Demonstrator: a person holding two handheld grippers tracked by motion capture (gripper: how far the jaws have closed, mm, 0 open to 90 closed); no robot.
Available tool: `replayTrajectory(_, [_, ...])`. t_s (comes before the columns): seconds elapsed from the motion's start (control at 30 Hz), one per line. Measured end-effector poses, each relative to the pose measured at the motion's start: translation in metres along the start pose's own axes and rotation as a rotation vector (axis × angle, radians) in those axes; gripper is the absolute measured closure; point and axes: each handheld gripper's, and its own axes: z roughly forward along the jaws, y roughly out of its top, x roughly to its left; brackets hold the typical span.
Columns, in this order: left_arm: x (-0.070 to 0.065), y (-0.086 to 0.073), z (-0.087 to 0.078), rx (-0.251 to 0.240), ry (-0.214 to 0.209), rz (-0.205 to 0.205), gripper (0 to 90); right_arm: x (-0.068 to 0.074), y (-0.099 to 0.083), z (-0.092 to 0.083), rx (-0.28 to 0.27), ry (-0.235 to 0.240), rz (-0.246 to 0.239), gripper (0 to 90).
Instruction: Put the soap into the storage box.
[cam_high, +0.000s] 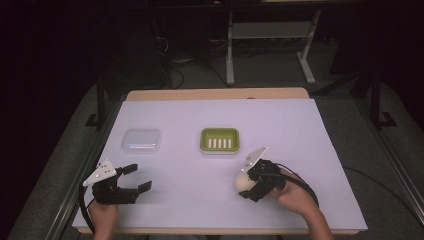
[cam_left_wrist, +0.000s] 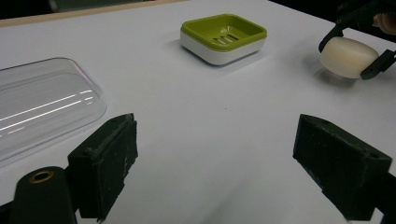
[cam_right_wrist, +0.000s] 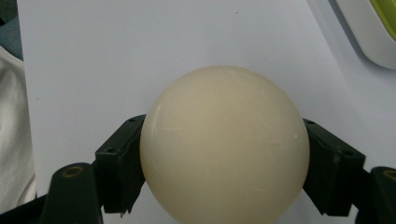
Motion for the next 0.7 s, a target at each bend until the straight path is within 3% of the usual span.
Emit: replayTrajectory(0.7, [0.000,0.000,0.000,-0.006,0.001,-0.003,13.2,-0.011,0.023,-0.006,-0.025,0.013,-0.023,23.8])
